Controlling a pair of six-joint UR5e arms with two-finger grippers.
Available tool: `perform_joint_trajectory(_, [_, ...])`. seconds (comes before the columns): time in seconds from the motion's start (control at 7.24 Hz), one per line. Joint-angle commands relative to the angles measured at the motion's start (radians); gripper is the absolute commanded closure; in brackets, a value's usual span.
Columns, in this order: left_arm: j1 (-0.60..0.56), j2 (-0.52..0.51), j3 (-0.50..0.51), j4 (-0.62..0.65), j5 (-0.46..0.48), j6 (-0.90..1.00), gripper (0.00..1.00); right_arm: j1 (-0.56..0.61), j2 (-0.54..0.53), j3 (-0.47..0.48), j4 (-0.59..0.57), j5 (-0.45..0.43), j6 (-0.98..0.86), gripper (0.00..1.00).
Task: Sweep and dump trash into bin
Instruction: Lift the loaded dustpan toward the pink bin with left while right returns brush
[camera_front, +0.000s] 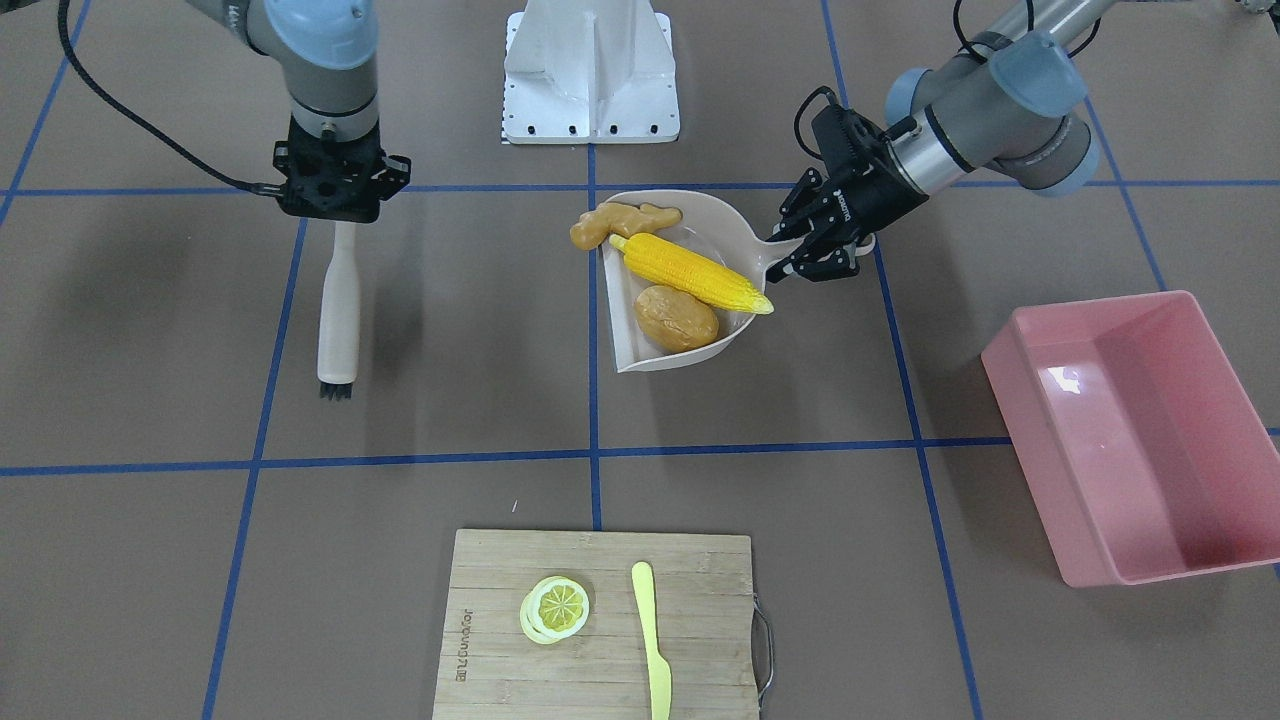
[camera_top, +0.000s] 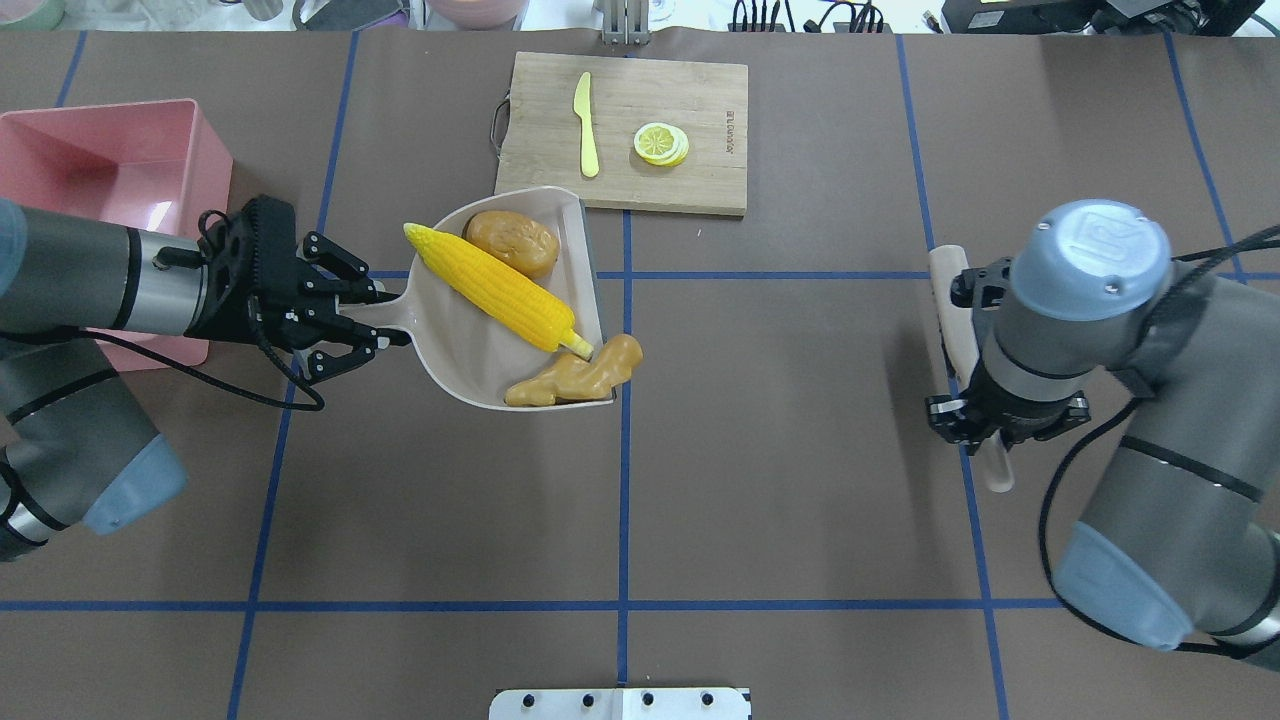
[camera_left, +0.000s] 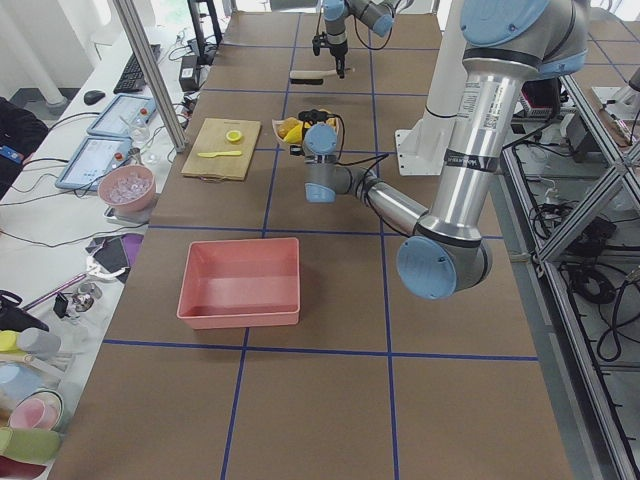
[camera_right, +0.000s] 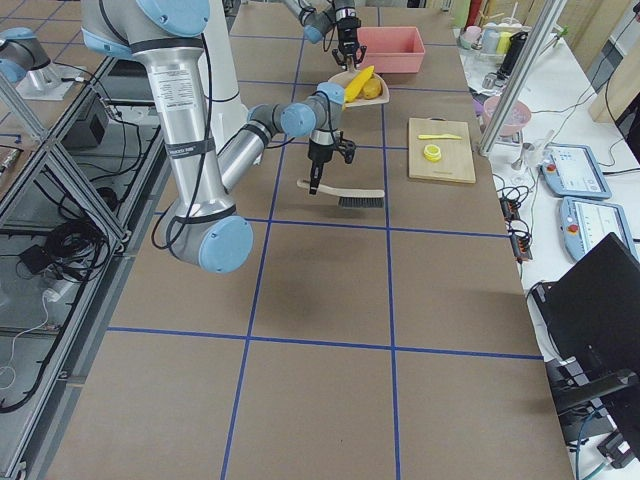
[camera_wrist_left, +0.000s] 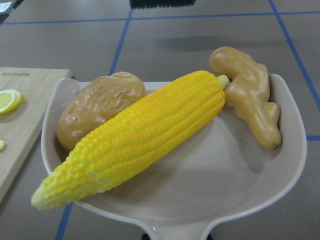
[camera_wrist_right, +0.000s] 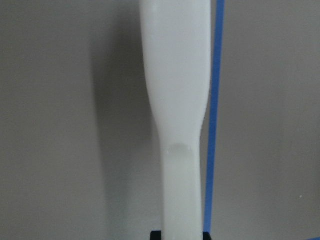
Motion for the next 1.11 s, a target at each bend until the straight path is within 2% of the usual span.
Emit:
perform_joint_trajectory(0.0, [-0.037, 0.001, -0.001, -0.103, 0.003, -0.205, 0.91, 0.112, -0.224, -0.002, 0.251, 0.084, -0.062, 1.0])
perform_joint_trajectory(0.14, [-0.051, 0.001, -0.001, -0.129, 0.01, -0.335, 0.91, 0.147, -0.284, -0.007, 0.291, 0.107, -0.11, 1.0])
perform_joint_trajectory(0.28, [-0.065, 0.004, -0.001, -0.204, 0.044, -0.341, 0.92, 0.177, -0.355, -0.012, 0.366, 0.111, -0.137, 1.0])
perform_joint_trajectory(0.41, [-0.07, 0.025, -0.001, -0.306, 0.106, -0.342, 0.99, 0.219, -0.433, -0.059, 0.497, 0.159, -0.171, 1.0])
perform_joint_trajectory(0.55, [-0.082, 0.042, -0.001, -0.362, 0.172, -0.342, 1.0, 0.274, -0.476, -0.146, 0.667, 0.216, -0.203, 1.0])
perform_joint_trajectory(0.69, [-0.097, 0.056, -0.001, -0.408, 0.226, -0.344, 1.0, 0.287, -0.515, -0.195, 0.767, 0.232, -0.211, 1.0])
perform_joint_trajectory(0.97, [-0.119, 0.15, -0.001, -0.485, 0.328, -0.355, 1.0, 0.324, -0.541, -0.26, 0.866, 0.262, -0.257, 1.0])
